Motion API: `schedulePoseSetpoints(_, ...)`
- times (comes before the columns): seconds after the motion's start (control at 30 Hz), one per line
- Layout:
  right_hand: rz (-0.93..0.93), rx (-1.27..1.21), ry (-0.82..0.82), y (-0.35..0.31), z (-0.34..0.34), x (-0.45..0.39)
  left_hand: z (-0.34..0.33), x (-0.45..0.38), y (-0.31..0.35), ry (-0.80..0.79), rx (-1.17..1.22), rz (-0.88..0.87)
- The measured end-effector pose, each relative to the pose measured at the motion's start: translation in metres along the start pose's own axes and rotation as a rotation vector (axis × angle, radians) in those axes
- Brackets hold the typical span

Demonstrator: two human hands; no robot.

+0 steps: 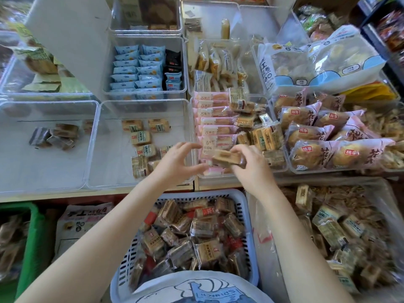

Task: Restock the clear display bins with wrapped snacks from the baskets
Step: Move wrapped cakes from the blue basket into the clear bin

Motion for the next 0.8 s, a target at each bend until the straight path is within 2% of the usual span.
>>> schedulePoseSetpoints(0.1, 0.177, -0.017, -0.057, -0.033, -0.011, 0.002, -0.011, 0.004, 0.006, -0.127, 0.340, 0.109)
schedulePoseSetpoints(0.23, 0.222, -0.020, -0.076, -0.041, -0.029, 0.003, -0.011, 0.013, -0.017, -0.116, 0.302, 0.191)
schedulePoseSetpoints(0.33, 0.151, 0.003, -0.063, -0.023, -0.037, -0.006, -0.003, 0.015, -0.028, 0.008, 0.329, 0.189)
schedulePoseSetpoints(0.43, -0.038, 0.142, -0.040, 0.015, -0.041, -0.025, 0.020, 0.009, -0.042, 0.294, 0.095, 0.104)
schedulePoseSetpoints(0.5, -0.154, 0.283, -0.104, 0.038, -0.048, -0.036, 0.027, 0.005, -0.058, 0.394, -0.031, 0.121)
schedulePoseSetpoints(0.67, -0.232, 0.461, -0.269, 0.052, -0.060, -0.056, 0.023, -0.009, -0.096, 0.314, -0.269, 0.247)
schedulePoseSetpoints(0.8, -0.250, 0.481, -0.315, 0.051, -0.066, -0.063, 0.019, -0.007, -0.120, 0.289, -0.214, 0.384)
Point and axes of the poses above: each hand's wrist, its own x-axis away from the middle knuckle, its own z-axis out of the back of the hand, y = z × x, the point moved 6 cm from there along -x, towards the middle knuckle, and after that the axes turned 11 degrees about x, right-handed, at the moved point
